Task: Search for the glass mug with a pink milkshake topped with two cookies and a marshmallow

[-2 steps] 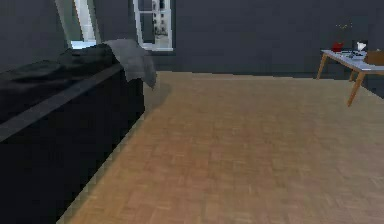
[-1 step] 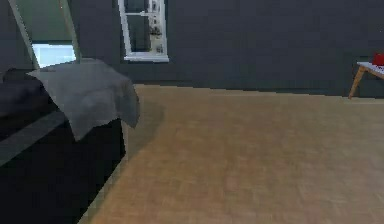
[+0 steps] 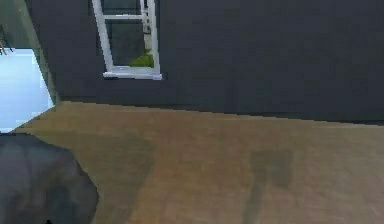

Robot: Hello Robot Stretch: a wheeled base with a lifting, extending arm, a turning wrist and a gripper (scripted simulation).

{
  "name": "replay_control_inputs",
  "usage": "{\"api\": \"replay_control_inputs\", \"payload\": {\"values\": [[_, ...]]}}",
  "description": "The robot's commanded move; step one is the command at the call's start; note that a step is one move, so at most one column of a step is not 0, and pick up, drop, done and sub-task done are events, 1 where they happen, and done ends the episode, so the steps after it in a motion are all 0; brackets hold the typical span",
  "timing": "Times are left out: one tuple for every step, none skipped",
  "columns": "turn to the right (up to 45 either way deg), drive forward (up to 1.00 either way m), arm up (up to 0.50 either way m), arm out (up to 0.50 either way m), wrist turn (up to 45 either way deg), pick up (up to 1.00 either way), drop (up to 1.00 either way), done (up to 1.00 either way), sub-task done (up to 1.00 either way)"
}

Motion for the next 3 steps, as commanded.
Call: {"api": "replay_control_inputs", "payload": {"values": [[0.0, 0.9, 0.0, 0.0, 0.0, 0.0, 0.0, 0.0, 0.0], [-30.0, 0.0, 0.0, 0.0, 0.0, 0.0, 0.0, 0.0, 0.0], [0.0, 0.1, 0.0, 0.0, 0.0, 0.0, 0.0, 0.0, 0.0]]}}
